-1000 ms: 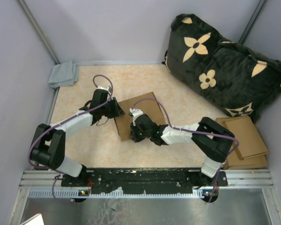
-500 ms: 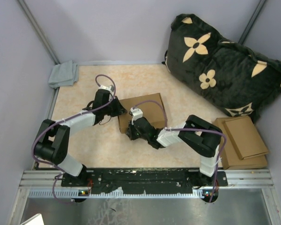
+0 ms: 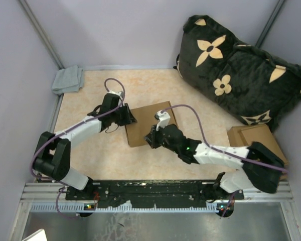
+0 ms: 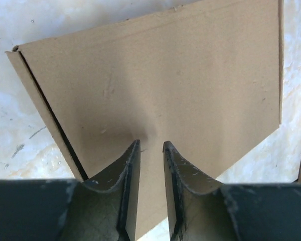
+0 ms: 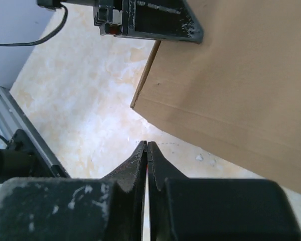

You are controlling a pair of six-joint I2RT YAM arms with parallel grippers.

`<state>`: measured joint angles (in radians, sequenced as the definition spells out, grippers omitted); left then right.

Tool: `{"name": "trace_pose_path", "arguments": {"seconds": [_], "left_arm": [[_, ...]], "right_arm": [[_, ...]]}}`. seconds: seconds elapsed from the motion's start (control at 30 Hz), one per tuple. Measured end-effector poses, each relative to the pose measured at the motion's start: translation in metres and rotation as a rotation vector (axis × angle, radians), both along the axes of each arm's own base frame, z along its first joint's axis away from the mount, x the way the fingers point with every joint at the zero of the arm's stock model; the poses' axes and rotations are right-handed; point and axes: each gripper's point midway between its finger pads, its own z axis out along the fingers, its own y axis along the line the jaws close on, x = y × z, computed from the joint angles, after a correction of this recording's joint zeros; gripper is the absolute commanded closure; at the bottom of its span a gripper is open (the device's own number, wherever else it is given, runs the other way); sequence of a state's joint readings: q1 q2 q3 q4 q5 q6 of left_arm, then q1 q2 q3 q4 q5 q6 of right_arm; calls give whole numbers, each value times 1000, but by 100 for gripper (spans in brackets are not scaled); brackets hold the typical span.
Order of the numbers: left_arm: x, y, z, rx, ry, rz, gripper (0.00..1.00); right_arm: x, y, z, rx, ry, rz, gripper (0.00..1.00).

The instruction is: Fold the paper box

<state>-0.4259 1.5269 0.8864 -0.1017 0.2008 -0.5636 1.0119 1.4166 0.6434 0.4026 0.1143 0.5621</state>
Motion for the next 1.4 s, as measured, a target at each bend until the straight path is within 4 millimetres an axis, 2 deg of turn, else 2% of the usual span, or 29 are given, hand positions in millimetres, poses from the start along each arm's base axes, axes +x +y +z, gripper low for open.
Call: {"name": "trace_pose_path", "arguments": {"seconds": [0.07, 0.17, 0.27, 0.33, 0.4, 0.47, 0.63, 0.73, 1.03, 1.2, 1.4], "left_arm": [[-1, 1, 7, 9, 10, 1, 67], [6, -4, 24, -2, -13, -4, 66], [16, -14, 43, -30, -49, -19, 66], [21, -26, 48, -45, -59, -42, 66], [25, -43, 46, -51, -57, -76, 66], [27, -59, 40, -49, -45, -108, 66], [34, -91, 16, -31, -9, -164, 66], [35, -98, -2, -17, 20, -175, 66], [39, -112, -8, -47, 2, -207, 81], [40, -118, -12, -71, -27, -221, 83], [40, -117, -13, -82, -53, -219, 79]], "right_arm": [[-4, -18, 22, 9, -25, -31, 97], [-1, -45, 24, -47, -21, -105, 100], [11, -77, -3, -144, 36, -189, 100], [18, -102, -29, -209, 85, -247, 100], [17, -126, -55, -280, 138, -295, 100], [11, -135, -73, -338, 180, -305, 100], [10, -143, -102, -419, 236, -328, 100], [17, -139, -102, -411, 233, -345, 100], [48, -132, -101, -381, 184, -422, 100], [66, -133, -99, -361, 136, -466, 100], [64, -133, -93, -356, 134, -442, 100]]}}
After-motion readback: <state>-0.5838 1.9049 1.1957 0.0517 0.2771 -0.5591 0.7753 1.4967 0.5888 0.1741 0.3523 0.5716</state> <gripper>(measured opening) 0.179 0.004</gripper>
